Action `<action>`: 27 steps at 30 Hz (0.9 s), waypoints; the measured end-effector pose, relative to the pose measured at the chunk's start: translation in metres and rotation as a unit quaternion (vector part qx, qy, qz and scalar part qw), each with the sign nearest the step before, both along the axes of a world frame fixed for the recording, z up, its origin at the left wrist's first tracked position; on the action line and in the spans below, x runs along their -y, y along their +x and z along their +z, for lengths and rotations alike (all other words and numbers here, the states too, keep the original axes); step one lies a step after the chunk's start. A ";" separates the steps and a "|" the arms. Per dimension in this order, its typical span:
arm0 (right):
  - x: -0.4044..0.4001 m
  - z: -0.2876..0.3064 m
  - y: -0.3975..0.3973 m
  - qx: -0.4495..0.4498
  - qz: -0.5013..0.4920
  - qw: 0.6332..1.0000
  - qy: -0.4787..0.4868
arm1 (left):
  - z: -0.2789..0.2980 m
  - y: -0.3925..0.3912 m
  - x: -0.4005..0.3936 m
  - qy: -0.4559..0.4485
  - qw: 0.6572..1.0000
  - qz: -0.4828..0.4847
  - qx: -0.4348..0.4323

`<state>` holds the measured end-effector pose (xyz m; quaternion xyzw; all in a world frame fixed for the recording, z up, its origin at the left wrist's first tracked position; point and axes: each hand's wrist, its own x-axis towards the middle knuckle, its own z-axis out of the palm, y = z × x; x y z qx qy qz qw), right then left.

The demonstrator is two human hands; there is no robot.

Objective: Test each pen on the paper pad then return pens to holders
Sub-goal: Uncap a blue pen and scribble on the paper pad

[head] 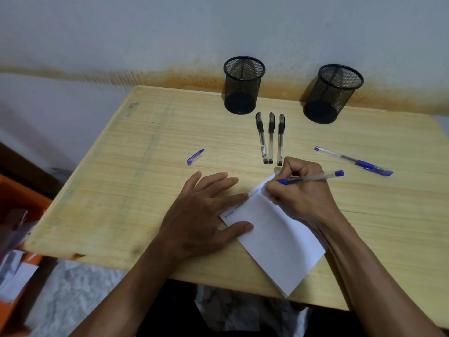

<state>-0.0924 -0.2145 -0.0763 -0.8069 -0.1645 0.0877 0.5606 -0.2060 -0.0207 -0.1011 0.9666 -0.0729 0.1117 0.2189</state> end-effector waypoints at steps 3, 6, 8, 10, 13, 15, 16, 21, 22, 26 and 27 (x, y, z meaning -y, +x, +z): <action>0.000 -0.001 0.000 -0.001 -0.007 1.000 -0.004 | -0.001 0.001 0.000 0.004 1.000 0.000 0.001; -0.001 -0.002 -0.001 -0.002 -0.013 1.000 -0.012 | -0.002 0.001 0.000 0.009 1.000 -0.001 0.000; -0.002 0.000 -0.002 0.008 -0.021 1.000 -0.022 | -0.003 0.001 0.000 0.011 1.000 -0.001 0.002; -0.002 0.002 -0.002 0.008 -0.020 1.000 -0.017 | -0.004 0.001 0.000 0.011 1.000 0.000 0.007; 0.000 0.002 -0.001 -0.031 -0.009 0.999 0.034 | -0.004 0.001 0.000 0.009 1.000 0.000 0.009; 0.001 0.001 0.000 -0.075 -0.010 0.994 0.084 | -0.004 0.001 -0.001 0.009 1.000 0.000 0.012; 0.001 0.000 0.001 -0.100 -0.014 0.988 0.116 | -0.004 0.001 0.000 0.010 1.000 0.002 0.015; 0.009 0.015 -0.001 -0.142 -0.040 0.964 0.221 | -0.003 0.001 0.000 0.006 0.999 0.005 0.041; 0.012 0.019 -0.003 -0.129 -0.048 0.966 0.218 | -0.003 0.001 -0.001 -0.013 0.998 0.010 0.053; 0.024 0.033 -0.012 -0.089 -0.066 0.974 0.198 | 0.002 0.009 -0.006 -0.111 0.973 0.138 0.145; 0.027 0.036 -0.015 -0.084 -0.067 0.975 0.194 | 0.004 0.013 -0.009 -0.104 0.965 0.185 0.155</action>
